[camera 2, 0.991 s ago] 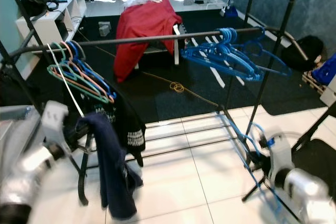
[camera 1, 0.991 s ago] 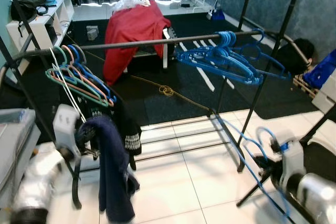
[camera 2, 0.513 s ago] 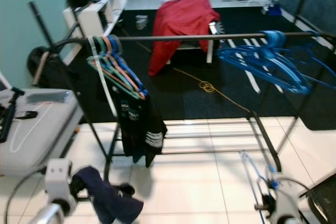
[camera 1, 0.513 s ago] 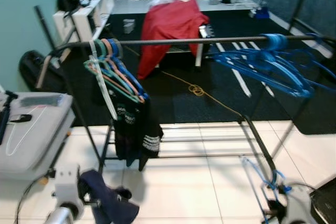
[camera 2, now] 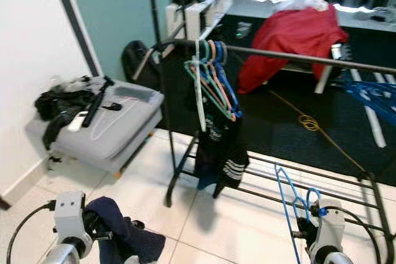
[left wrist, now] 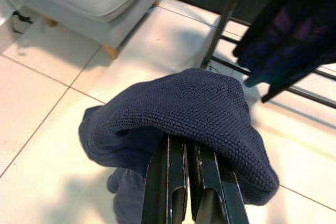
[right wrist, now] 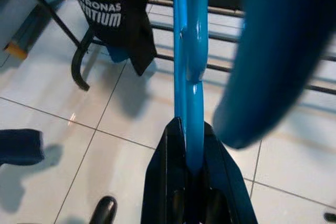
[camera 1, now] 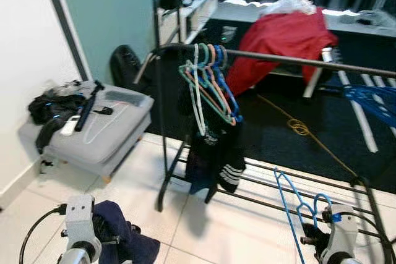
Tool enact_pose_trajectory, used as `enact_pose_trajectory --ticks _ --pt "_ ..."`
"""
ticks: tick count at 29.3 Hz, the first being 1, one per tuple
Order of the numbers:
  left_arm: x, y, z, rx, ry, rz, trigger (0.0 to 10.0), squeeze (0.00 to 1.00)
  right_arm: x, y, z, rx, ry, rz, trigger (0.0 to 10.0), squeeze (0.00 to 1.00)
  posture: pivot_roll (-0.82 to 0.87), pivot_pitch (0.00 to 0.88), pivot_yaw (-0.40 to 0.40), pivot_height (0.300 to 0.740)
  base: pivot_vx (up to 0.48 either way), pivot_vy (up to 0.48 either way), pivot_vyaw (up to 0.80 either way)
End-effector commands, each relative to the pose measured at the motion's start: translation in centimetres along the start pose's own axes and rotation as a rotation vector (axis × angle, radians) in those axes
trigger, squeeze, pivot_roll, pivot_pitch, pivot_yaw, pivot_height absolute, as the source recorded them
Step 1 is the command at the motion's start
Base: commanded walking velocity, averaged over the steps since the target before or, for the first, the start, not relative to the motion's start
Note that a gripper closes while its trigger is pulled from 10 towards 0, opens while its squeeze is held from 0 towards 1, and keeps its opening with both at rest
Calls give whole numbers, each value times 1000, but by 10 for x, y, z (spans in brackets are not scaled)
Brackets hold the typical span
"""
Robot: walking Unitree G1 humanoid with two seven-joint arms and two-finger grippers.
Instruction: Hang hanger
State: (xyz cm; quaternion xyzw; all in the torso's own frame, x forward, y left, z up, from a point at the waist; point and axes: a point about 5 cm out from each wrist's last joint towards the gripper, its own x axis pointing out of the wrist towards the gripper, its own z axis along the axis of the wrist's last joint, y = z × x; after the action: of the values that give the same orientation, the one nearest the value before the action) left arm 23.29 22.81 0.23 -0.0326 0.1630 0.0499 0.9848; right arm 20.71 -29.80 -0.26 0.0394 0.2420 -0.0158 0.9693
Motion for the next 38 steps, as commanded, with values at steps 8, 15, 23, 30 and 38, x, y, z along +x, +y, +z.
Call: enact_pose_trajectory --ticks 8,15,23,30,38 --pt "2 -3 -2 6 -3 -15 10000 0 0 -4 -5 8 -5 0 10000 0 -8 52 -26 740 0 0 763" --pt "3 -4 -2 9 7 1 10000 0 1 -3 -4 -1 -3 18 10000 0 -16 64 -22 740 0 0 763" --pt "5 -2 -2 -2 12 12 10000 0 3 2 -6 -20 18 84 10000 0 -20 73 -22 740 0 0 763" --pt "6 -1 -4 -2 17 11 10000 0 4 4 -8 -23 29 114 10000 0 -22 77 -21 740 0 0 763" --pt "6 -1 -5 -5 22 8 10000 0 3 9 -13 -40 65 178 10000 0 -23 80 -23 740 0 0 763"
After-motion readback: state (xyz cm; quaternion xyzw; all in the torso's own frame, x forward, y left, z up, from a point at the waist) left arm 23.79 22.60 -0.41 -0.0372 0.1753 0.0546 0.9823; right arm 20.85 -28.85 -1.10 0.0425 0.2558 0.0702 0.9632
